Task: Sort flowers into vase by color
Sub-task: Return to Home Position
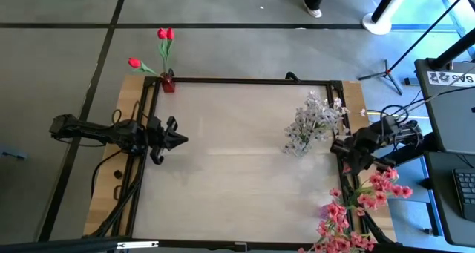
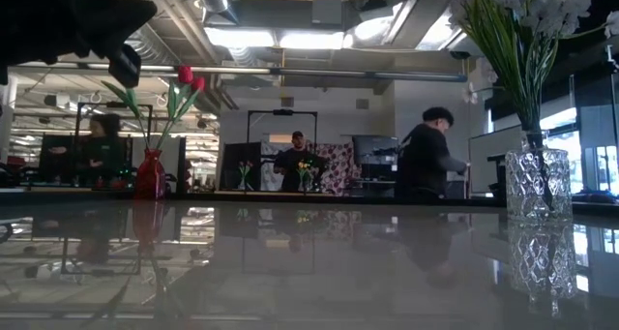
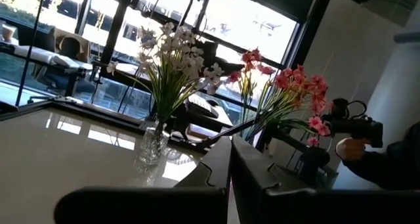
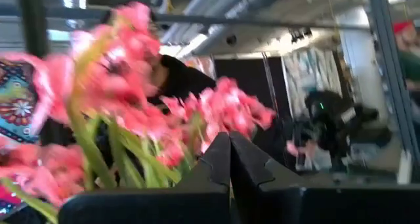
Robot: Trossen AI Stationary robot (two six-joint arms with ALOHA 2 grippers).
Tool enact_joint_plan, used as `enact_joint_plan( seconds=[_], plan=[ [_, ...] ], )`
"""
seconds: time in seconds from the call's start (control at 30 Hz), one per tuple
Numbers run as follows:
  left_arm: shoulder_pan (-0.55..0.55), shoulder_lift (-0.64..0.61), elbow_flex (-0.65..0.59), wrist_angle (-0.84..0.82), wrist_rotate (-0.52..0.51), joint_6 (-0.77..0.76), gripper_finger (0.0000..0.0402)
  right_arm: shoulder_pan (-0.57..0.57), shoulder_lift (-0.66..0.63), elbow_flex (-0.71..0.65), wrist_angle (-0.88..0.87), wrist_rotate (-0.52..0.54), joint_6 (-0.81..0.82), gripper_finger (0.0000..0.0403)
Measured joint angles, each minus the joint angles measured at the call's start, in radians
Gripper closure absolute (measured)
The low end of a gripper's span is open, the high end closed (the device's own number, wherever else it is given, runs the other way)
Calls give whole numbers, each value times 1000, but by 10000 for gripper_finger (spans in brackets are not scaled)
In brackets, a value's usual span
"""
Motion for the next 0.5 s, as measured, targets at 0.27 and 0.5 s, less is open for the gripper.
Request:
enact_joint_plan(
  seconds=[0.27,0.5],
  plan=[
    [0,0,0,-8,0,26,396,0,0,0,-264,160,-168,402],
    [0,0,0,-21,0,26,396,0,0,0,-335,214,-257,402]
  ],
)
